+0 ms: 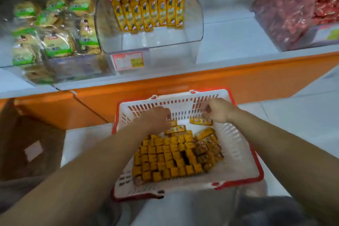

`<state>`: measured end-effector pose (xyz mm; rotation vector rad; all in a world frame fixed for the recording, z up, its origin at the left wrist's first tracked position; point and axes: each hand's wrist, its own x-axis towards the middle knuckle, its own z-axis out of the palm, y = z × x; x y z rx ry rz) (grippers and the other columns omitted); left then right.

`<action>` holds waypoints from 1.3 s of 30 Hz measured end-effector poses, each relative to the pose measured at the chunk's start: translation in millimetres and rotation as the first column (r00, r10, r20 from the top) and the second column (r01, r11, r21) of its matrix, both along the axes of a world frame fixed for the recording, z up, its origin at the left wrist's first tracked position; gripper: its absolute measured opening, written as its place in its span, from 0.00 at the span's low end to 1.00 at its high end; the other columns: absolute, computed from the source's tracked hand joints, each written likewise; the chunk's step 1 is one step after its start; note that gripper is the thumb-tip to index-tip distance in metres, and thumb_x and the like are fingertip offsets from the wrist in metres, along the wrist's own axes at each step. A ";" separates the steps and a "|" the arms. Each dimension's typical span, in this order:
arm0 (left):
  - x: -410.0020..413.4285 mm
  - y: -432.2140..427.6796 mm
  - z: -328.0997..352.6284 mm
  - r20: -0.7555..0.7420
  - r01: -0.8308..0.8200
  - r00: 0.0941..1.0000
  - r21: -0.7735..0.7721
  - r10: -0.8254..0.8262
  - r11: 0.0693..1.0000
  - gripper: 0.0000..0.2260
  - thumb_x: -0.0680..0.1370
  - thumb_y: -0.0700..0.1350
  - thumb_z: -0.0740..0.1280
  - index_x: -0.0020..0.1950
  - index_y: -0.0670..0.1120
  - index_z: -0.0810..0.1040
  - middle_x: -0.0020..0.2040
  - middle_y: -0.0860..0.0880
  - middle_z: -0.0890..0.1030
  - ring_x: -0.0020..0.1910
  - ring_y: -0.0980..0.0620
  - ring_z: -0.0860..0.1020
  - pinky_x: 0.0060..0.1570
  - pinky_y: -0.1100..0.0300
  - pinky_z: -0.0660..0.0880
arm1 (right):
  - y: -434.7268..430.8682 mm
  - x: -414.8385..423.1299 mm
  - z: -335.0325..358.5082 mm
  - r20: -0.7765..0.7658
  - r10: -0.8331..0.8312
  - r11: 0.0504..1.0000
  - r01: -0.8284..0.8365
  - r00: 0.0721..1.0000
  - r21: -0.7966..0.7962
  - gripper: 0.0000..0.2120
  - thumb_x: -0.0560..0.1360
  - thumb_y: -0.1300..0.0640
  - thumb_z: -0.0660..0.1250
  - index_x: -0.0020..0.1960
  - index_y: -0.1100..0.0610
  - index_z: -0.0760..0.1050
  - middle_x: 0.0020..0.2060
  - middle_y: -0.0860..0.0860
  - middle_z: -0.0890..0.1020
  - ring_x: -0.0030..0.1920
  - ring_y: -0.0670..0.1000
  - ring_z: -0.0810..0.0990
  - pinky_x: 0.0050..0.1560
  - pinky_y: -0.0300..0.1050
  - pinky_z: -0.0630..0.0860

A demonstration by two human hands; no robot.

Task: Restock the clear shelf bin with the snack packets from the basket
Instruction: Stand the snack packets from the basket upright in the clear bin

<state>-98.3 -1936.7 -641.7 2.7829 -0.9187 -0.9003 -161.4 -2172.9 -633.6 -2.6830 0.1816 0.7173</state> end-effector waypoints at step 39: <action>29.2 -29.3 -177.7 -0.388 -0.357 0.875 -0.113 0.290 0.927 0.33 0.79 0.51 0.72 0.80 0.61 0.62 0.79 0.47 0.67 0.73 0.42 0.70 0.71 0.45 0.71 | -13.3 26.7 -196.1 -0.431 0.057 0.993 -0.096 0.900 -0.071 0.40 0.68 0.40 0.77 0.71 0.59 0.67 0.64 0.55 0.76 0.60 0.57 0.77 0.56 0.50 0.77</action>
